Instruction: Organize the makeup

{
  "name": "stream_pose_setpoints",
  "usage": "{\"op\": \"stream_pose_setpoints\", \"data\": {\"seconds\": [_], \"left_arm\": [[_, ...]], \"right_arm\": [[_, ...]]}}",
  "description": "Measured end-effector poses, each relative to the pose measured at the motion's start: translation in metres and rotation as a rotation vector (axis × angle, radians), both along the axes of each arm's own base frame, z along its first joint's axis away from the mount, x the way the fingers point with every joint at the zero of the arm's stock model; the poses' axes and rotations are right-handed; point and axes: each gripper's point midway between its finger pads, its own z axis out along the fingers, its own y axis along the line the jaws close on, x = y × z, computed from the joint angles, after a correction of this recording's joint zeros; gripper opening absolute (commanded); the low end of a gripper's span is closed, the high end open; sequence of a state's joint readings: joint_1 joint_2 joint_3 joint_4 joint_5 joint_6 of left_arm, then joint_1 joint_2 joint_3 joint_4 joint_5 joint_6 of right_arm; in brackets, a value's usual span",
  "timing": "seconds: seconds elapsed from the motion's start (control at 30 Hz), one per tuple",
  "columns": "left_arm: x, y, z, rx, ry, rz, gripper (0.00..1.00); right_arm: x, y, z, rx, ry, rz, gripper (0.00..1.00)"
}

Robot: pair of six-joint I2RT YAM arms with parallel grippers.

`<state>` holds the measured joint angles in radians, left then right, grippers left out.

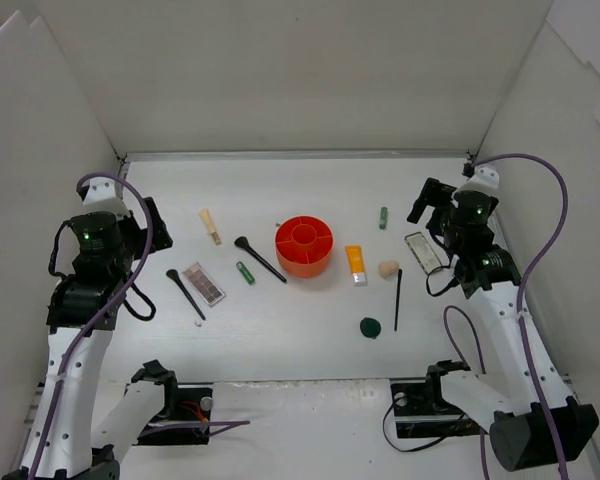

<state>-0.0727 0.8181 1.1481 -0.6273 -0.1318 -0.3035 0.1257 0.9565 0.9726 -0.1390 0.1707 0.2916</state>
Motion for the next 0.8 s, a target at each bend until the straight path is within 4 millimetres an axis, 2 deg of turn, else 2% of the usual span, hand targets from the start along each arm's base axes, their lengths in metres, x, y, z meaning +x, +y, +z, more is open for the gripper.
{"op": "stream_pose_setpoints", "data": {"seconds": [0.1,0.2,0.3,0.43,0.53,0.63,0.8], "left_arm": [[0.001,-0.001,-0.001,-0.001,0.004,-0.004,0.99],[0.002,-0.002,-0.002,-0.004,0.006,-0.012,1.00],[0.003,-0.003,-0.003,-0.005,0.011,-0.016,0.99],[0.004,-0.005,-0.005,-0.010,0.018,-0.027,0.99],[0.005,-0.007,-0.005,-0.013,0.021,-0.037,1.00],[0.006,-0.009,-0.007,-0.017,0.026,-0.047,0.99],[0.006,-0.010,-0.007,-0.017,0.026,-0.054,1.00]], "right_arm": [[0.012,0.002,-0.013,-0.005,0.049,0.005,0.98],[0.030,0.005,-0.020,-0.012,0.090,0.012,0.89],[0.052,0.010,-0.030,-0.019,0.139,0.027,0.72],[0.086,0.018,-0.054,-0.034,0.220,0.058,0.58],[0.101,0.024,-0.084,-0.037,0.299,0.080,0.56],[0.115,0.029,-0.105,-0.035,0.352,0.099,0.57],[0.137,0.036,-0.126,-0.027,0.397,0.126,0.57]]}}
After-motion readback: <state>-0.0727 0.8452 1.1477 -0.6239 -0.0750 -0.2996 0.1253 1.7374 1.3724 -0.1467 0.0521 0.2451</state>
